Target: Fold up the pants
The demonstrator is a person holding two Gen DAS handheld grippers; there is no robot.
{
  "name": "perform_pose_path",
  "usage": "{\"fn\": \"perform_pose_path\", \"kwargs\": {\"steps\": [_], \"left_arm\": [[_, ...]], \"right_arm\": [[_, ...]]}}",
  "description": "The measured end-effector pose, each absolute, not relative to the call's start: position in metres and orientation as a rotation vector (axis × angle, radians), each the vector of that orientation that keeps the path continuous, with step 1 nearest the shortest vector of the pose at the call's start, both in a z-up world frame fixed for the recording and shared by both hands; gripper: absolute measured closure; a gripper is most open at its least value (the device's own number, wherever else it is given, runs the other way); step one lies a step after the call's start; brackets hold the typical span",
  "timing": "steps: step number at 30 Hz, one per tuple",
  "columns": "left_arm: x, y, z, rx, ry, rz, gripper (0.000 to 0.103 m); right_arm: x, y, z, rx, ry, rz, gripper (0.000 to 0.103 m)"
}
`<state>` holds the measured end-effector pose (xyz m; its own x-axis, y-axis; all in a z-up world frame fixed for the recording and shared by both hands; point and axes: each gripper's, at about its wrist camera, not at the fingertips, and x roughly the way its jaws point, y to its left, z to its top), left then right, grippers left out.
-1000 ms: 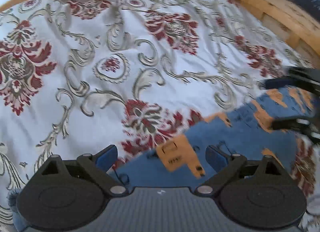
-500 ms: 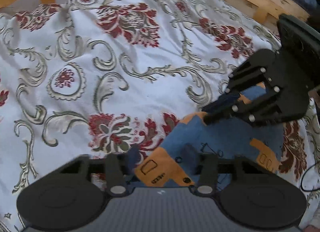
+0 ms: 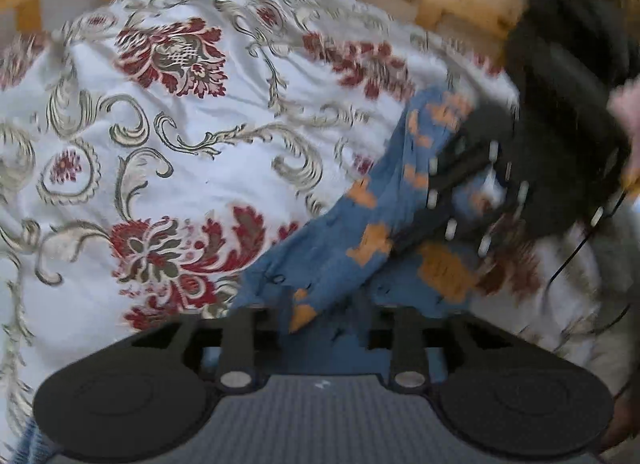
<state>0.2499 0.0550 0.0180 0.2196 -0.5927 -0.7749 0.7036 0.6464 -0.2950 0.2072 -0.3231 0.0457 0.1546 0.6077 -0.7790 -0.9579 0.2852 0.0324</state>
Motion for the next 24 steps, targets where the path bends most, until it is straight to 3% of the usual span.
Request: {"fn": "perform_pose_path", "kwargs": {"steps": [4, 6, 8, 14, 17, 18, 24], "left_arm": [[0.269, 0.064, 0.024, 0.055, 1.031, -0.785, 0.056], [0.277, 0.059, 0.019, 0.091, 1.071, -0.717, 0.067], [0.283, 0.054, 0.011, 0.099, 1.129, -0.695, 0.071], [0.296, 0.039, -0.008, 0.097, 1.267, -0.604, 0.073], [0.3, 0.032, -0.008, 0.163, 1.283, -0.559, 0.094], [0.3, 0.03, -0.007, 0.186, 1.28, -0.554, 0.097], [0.305, 0.024, 0.011, 0.272, 1.216, -0.556, 0.099]], "right_arm": [[0.207, -0.325, 0.045, -0.532, 0.782, 1.201, 0.103], [0.207, -0.325, 0.045, -0.531, 0.779, 1.201, 0.103], [0.207, -0.325, 0.045, -0.532, 0.777, 1.201, 0.103], [0.207, -0.324, 0.043, -0.523, 0.779, 1.194, 0.103], [0.208, -0.325, 0.044, -0.512, 0.776, 1.191, 0.103], [0.209, -0.325, 0.044, -0.508, 0.773, 1.189, 0.103], [0.216, -0.326, 0.055, -0.468, 0.714, 1.132, 0.103]]}}
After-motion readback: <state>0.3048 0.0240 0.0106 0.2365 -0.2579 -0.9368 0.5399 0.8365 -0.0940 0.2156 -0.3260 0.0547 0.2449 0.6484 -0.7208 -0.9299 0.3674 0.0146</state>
